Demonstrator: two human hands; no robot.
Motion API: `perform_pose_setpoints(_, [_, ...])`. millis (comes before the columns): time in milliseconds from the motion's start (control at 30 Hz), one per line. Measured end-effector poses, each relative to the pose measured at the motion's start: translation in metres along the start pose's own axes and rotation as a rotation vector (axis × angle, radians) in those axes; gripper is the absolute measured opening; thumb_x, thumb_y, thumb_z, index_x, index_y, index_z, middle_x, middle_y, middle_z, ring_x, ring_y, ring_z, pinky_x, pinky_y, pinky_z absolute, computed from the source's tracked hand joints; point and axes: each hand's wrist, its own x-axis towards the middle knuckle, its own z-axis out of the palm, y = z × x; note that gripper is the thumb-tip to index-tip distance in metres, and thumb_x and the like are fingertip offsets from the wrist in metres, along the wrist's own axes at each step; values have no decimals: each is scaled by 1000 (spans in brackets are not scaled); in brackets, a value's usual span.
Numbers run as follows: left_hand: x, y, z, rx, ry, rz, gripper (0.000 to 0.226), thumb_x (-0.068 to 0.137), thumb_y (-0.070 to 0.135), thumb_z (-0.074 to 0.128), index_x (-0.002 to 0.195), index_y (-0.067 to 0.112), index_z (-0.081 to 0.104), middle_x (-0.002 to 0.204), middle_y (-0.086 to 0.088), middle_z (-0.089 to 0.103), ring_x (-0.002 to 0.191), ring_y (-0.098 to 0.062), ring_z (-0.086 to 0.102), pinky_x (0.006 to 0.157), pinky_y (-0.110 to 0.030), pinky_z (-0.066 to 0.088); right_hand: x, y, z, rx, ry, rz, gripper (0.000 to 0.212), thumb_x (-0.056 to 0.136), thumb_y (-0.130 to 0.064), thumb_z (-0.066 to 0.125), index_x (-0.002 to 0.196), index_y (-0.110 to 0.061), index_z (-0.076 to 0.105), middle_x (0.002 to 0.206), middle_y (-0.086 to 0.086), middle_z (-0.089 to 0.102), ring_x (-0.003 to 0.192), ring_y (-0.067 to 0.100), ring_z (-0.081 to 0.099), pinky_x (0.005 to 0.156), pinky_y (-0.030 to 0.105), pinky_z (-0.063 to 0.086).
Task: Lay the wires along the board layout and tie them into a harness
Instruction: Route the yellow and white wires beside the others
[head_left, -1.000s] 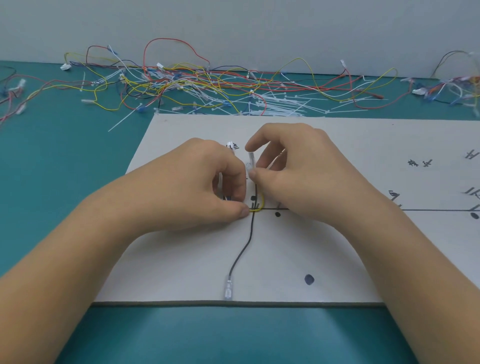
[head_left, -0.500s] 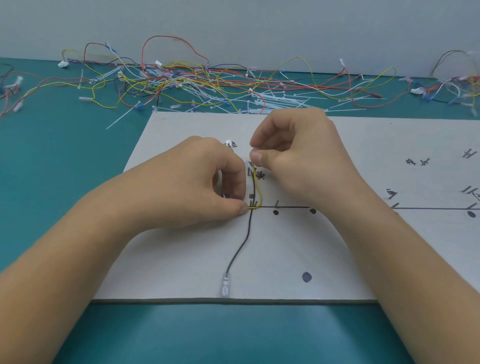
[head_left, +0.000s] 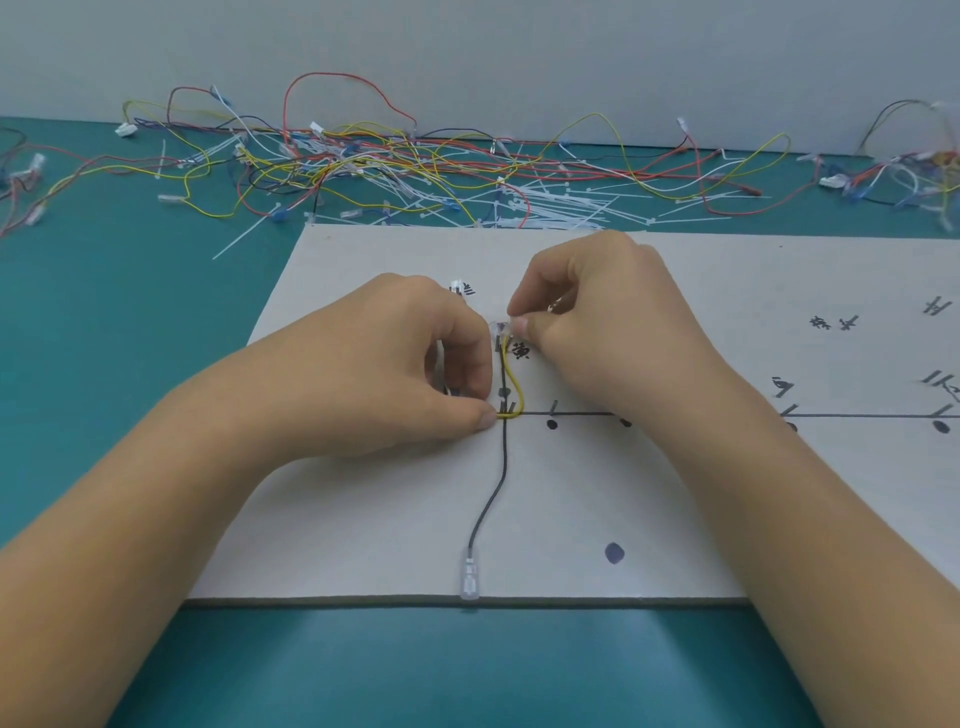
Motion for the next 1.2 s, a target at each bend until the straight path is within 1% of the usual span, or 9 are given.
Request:
perform_pose_setpoints(67, [0,0,0,-4,-2,-4,12,75,38,82,73,33,71,79,18,65,65,-7,59,56,-18,45,-1,-2,0,-55,-23,-7,11,81,-16,79,80,-27,80,58,-17,55,61,-4,52,48,6,34])
perform_pose_setpoints(200, [-1,0,-1,-3,-7,-4,13,73,41,82,75,33,72,80,18,65,67,-7,59,56,-18,44,-4,-4,0,-54,-55,-44,16,81,-12,77,81,-28,80,59,-18,55,59,-6,52,50,0,35])
perform_pose_setpoints(333, [-2,0,-2,-2,-10,2,14,72,45,81,76,34,73,81,18,66,69,-5,60,57,-17,44,-8,-6,-1,-71,-68,-64,25,82,-7,69,87,-29,80,67,-21,56,66,-6,53,50,0,37])
perform_pose_setpoints(467, [-3,0,-1,5,-19,29,15,74,45,83,77,35,73,81,16,66,70,-6,60,59,-20,45,-10,-9,-2,-2,-57,-88,38,75,3,59,92,-26,77,84,-15,69,77,0,65,64,4,44])
perform_pose_setpoints(533, [-3,0,-1,6,-21,36,15,71,48,79,77,35,72,82,17,65,70,-6,60,60,-21,45,-10,-9,-1,15,-54,-84,40,74,3,57,94,-27,76,91,-13,71,79,0,66,64,4,44])
perform_pose_setpoints(733, [-4,1,-2,-3,-14,42,20,67,52,75,78,36,73,84,16,67,72,-10,61,60,-22,46,-12,-10,-2,29,-52,-96,41,76,2,56,96,-29,75,97,-14,71,80,-3,65,63,2,43])
perform_pose_setpoints(933, [-5,-1,-8,-34,36,42,20,66,51,77,78,36,73,83,14,66,71,-13,61,59,-24,44,-13,-11,-6,72,-38,-77,38,77,-1,59,97,-29,73,98,-14,68,84,4,67,68,12,50])
perform_pose_setpoints(1133, [-7,-13,-22,-74,86,29,12,77,42,82,84,34,75,80,21,66,61,-9,57,53,-12,40,-16,-11,-16,69,-24,-86,34,77,-4,59,96,-30,73,97,-15,68,86,2,65,68,10,49])
perform_pose_setpoints(1200, [-9,-18,-29,-111,45,-1,18,76,44,80,91,39,74,81,16,69,61,-9,56,55,-20,47,-18,-11,-20,58,-43,-99,34,77,-5,59,94,-30,73,95,-16,68,85,1,64,68,10,48])
